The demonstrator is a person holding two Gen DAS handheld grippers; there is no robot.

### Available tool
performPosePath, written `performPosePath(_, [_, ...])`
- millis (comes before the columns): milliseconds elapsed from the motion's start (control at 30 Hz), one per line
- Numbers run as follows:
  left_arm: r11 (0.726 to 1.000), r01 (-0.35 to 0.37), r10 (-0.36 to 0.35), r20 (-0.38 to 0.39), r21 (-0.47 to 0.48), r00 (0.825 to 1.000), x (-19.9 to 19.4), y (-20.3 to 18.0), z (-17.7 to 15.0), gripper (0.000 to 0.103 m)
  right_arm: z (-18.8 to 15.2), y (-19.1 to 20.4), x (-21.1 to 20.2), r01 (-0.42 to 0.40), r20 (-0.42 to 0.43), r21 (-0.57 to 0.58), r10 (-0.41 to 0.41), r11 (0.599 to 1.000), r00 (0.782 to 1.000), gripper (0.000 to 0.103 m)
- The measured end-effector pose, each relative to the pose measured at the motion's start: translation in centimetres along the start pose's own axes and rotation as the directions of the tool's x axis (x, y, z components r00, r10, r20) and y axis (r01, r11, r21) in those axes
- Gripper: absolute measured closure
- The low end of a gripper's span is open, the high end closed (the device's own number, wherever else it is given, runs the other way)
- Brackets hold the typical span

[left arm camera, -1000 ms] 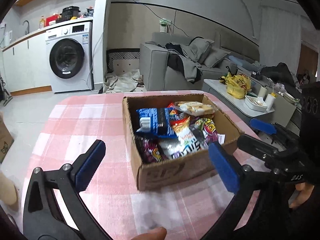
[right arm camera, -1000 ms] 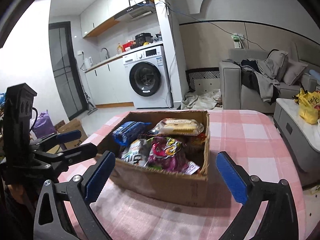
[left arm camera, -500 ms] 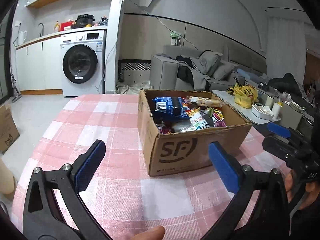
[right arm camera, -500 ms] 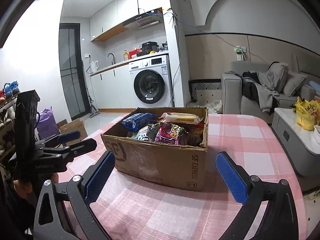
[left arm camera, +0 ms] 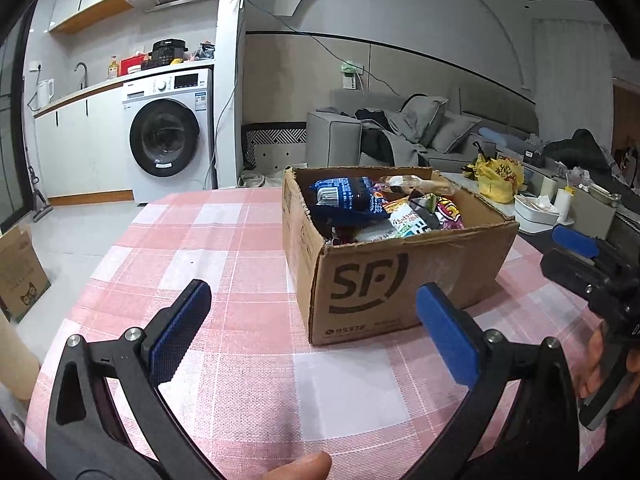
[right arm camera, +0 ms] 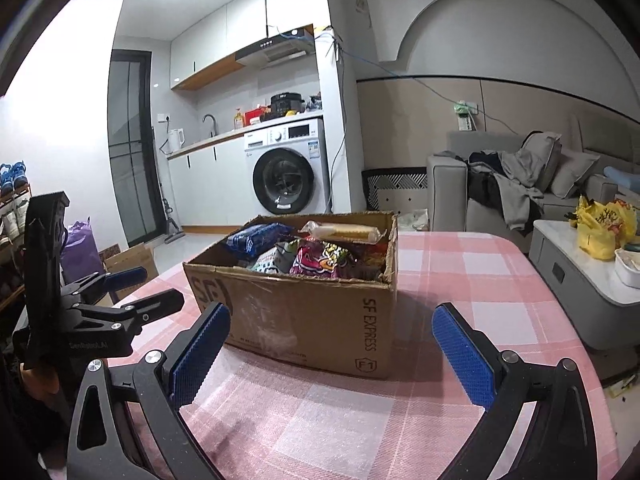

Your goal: Organize snacks

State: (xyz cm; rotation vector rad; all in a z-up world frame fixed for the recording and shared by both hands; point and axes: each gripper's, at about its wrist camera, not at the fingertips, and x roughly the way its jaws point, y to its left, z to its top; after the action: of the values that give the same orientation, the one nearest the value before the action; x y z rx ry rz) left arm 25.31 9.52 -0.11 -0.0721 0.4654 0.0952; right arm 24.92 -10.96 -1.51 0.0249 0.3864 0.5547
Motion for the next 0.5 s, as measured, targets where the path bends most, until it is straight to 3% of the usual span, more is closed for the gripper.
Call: performPosePath(500, [1.000, -0.015, 0.015, -0.002, -0.015, 1.000, 0.25, 0.16, -0.07, 0.000, -0.10, 0.26, 0.04, 0.003, 0.005, -0.014, -0.002, 1.000, 1.000, 0.000])
